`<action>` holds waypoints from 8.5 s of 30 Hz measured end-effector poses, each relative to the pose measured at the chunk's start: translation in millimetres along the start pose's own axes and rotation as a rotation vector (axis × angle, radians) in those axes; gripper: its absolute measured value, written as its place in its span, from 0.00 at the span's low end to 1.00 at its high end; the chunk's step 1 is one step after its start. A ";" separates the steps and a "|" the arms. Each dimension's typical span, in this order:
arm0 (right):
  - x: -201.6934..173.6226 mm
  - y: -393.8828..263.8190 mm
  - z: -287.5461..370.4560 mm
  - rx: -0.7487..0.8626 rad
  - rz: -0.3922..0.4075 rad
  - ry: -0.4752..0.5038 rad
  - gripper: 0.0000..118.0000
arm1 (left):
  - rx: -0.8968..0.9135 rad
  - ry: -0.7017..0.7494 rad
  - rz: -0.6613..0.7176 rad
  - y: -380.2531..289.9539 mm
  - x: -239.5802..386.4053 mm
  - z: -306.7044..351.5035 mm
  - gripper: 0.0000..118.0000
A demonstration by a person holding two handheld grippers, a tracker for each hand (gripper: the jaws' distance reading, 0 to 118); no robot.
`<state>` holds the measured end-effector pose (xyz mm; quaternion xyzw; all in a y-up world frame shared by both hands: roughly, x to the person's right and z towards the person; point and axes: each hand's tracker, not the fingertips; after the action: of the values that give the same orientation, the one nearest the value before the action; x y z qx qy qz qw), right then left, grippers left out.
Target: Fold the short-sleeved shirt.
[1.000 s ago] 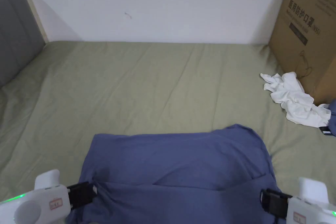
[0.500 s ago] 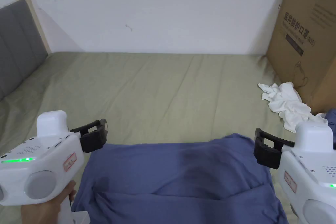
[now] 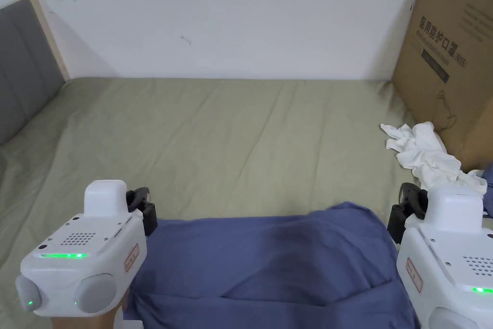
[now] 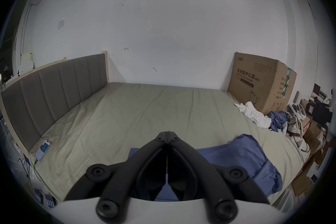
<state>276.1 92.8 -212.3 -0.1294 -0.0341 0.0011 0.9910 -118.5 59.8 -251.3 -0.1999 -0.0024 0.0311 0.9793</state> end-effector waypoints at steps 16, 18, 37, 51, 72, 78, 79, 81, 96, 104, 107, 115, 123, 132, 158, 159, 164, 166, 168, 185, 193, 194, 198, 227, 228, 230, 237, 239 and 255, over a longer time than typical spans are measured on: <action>-0.2 -18.9 -75.0 -0.131 0.037 -0.015 0.02 | -0.431 0.024 0.194 -11.4 -92.5 -204.7 0.09; 1.6 -22.4 -84.8 -0.153 0.042 -0.025 0.02 | -0.502 0.050 0.206 -19.5 -100.2 -227.4 0.13; 13.7 -58.1 -125.9 -0.297 0.037 -0.042 0.02 | -0.700 0.073 0.033 -77.1 -89.7 -271.0 0.17; 71.1 -96.5 -266.7 -0.601 -0.044 -0.009 0.96 | -0.476 -0.053 0.077 -27.8 -80.2 -199.4 0.08; 67.0 -100.6 -247.6 -0.595 0.043 0.068 0.03 | -0.479 -0.048 0.145 -37.1 -95.3 -172.8 0.08; 90.1 -63.2 -163.9 -0.460 -0.057 0.132 0.03 | -0.466 -0.028 0.174 -39.3 -101.1 -138.5 0.08; 93.1 -59.3 -150.1 -0.440 -0.065 0.139 0.03 | -0.461 -0.026 0.180 -40.3 -101.7 -131.0 0.08; 95.4 -52.6 -120.0 -0.413 -0.075 0.157 0.03 | -0.452 -0.023 0.189 -41.3 -104.2 -114.5 0.08; 108.1 -130.0 23.5 -0.501 -0.236 0.159 0.03 | -0.549 0.015 0.209 -124.5 -114.1 -14.9 0.08; 106.5 -194.7 18.6 -0.678 -0.259 0.059 0.03 | -0.605 0.040 0.181 -169.1 -110.8 -3.1 0.08; 103.0 -204.9 11.1 -0.722 -0.265 0.027 0.03 | -0.592 0.052 0.132 -174.9 -104.8 -0.4 0.08; 93.9 -176.4 16.2 -0.685 -0.211 0.013 0.36 | -0.598 0.027 0.138 -165.1 -97.0 5.0 0.42; 80.3 -92.7 27.7 -0.431 -0.178 0.039 0.93 | -0.363 -0.030 0.205 -101.2 -83.7 27.1 0.97; 34.6 1.3 37.0 -0.092 -0.066 0.060 0.94 | -0.015 -0.022 0.187 -5.0 -60.1 42.7 1.00; -17.4 20.4 33.2 0.110 0.033 0.011 0.03 | 0.214 -0.002 -0.029 24.1 -8.1 51.1 0.04; -17.6 20.2 32.3 0.106 0.036 0.010 0.02 | 0.182 -0.019 -0.016 23.5 -10.9 48.8 0.04; -17.7 16.1 29.6 0.079 0.032 0.019 0.03 | -0.019 -0.158 0.195 6.2 -53.5 24.8 0.04; -17.7 14.6 28.6 0.071 0.036 0.018 0.03 | -0.091 -0.212 0.286 -6.7 -75.8 16.0 0.04; -17.8 12.8 27.4 0.061 0.036 0.018 0.03 | -0.178 -0.287 0.367 -20.3 -98.9 7.5 0.04; -46.4 -10.5 -0.3 -0.064 0.070 0.033 0.03 | -0.659 -0.280 0.465 -136.5 -189.8 -35.0 0.73; -57.4 -19.2 -7.7 -0.113 0.074 0.038 0.03 | -0.716 -0.316 0.494 -165.5 -199.5 -62.4 0.74; -57.7 -19.4 -7.8 -0.116 0.075 0.037 0.03 | -0.717 -0.322 0.503 -168.9 -200.0 -65.4 0.74; -55.8 -18.8 -7.2 -0.120 0.083 0.026 0.03 | -0.726 -0.349 0.507 -171.6 -191.0 -70.5 0.74; -14.6 -8.2 5.2 -0.067 0.006 0.011 0.03 | -0.608 -0.092 0.285 -83.8 -203.2 -17.9 0.17; -13.3 -9.1 5.8 -0.066 0.004 0.013 0.03 | -0.612 -0.091 0.286 -81.7 -198.2 -17.5 0.17; -11.1 -10.0 7.9 -0.063 -0.002 0.015 0.03 | -0.615 -0.089 0.262 -76.2 -181.5 -16.4 0.17; -2.1 -12.9 16.8 -0.057 -0.017 0.027 0.03 | -0.658 -0.160 0.207 -62.3 -97.9 -24.0 0.17; 2.2 -13.6 19.8 -0.056 -0.019 0.027 0.03 | -0.678 -0.204 0.199 -64.1 -72.3 -29.6 0.17; 26.1 -17.5 32.5 -0.062 -0.032 -0.016 0.03 | -0.836 -0.212 0.088 -139.0 80.0 -82.6 0.39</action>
<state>299.8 84.5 -174.7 -0.1596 -0.0443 -0.0147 0.9861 -28.9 -95.2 -273.5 -0.5751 -0.1067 0.0894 0.8061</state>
